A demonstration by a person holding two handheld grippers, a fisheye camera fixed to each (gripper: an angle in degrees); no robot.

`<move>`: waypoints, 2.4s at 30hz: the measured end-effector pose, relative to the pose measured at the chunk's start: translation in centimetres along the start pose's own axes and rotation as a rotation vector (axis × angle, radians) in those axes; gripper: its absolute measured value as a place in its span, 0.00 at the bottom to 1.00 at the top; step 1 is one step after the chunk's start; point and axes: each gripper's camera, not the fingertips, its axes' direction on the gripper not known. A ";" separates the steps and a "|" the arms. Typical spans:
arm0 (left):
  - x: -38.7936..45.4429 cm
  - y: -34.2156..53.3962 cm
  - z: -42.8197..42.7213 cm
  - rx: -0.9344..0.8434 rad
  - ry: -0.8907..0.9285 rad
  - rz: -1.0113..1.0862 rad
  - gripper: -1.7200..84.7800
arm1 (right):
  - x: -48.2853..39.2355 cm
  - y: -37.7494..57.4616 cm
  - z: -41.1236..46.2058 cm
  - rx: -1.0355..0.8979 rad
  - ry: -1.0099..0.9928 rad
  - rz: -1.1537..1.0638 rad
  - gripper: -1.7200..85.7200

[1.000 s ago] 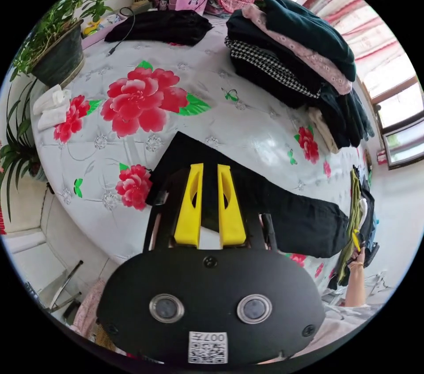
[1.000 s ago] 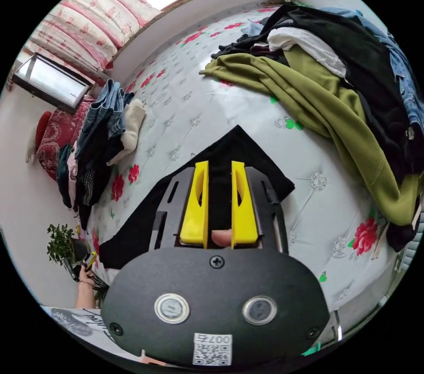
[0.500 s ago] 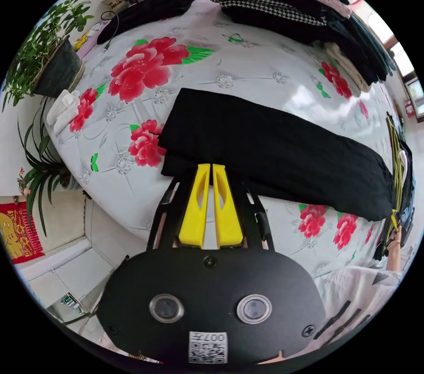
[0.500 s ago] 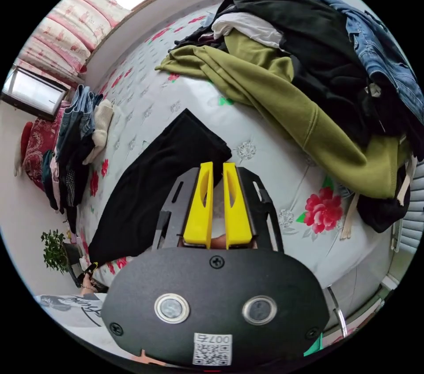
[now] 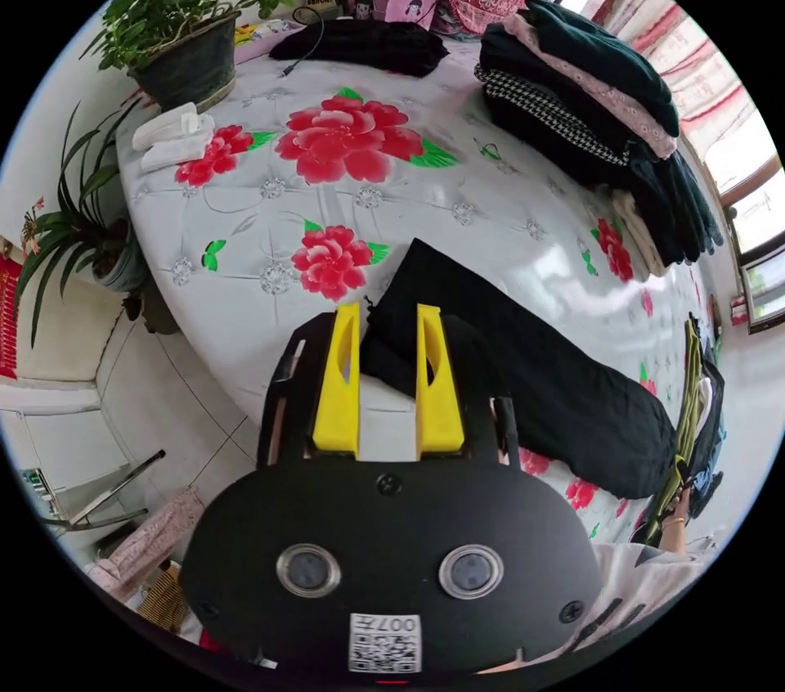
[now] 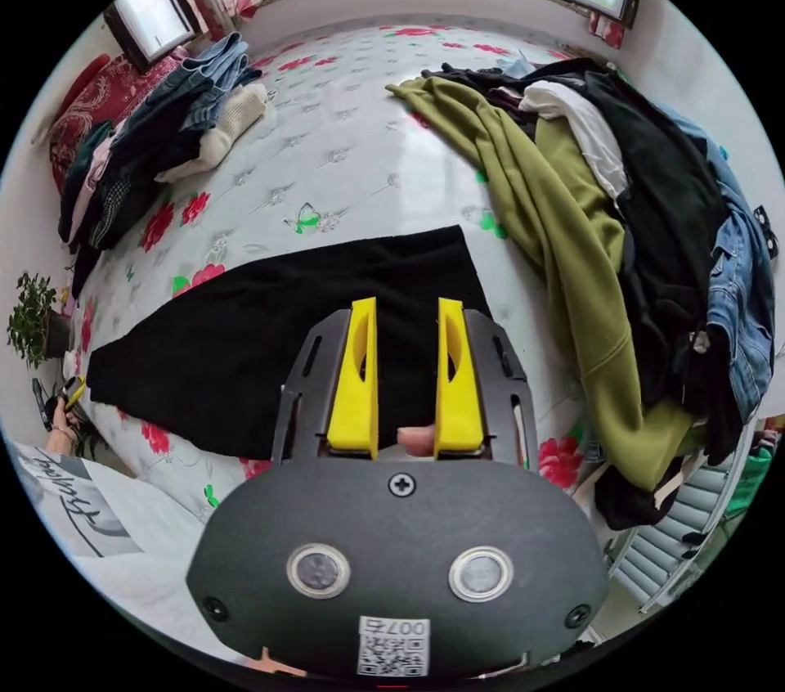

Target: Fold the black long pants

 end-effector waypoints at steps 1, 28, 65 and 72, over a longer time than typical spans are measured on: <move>0.1 -0.3 0.5 -0.007 -0.018 0.001 0.11 | -0.7 -1.0 1.7 -0.035 -0.002 -0.006 0.10; -2.3 -0.8 4.4 -0.094 -0.002 -0.009 0.04 | -0.6 -6.5 8.7 -0.105 0.043 0.076 0.03; -12.5 0.1 -0.5 -0.092 0.306 -0.333 0.09 | -15.8 14.4 6.7 -0.070 0.257 -0.523 0.04; -14.3 -1.8 0.3 -0.069 0.392 -0.372 0.02 | -11.3 16.2 1.3 -0.064 0.034 -0.371 0.02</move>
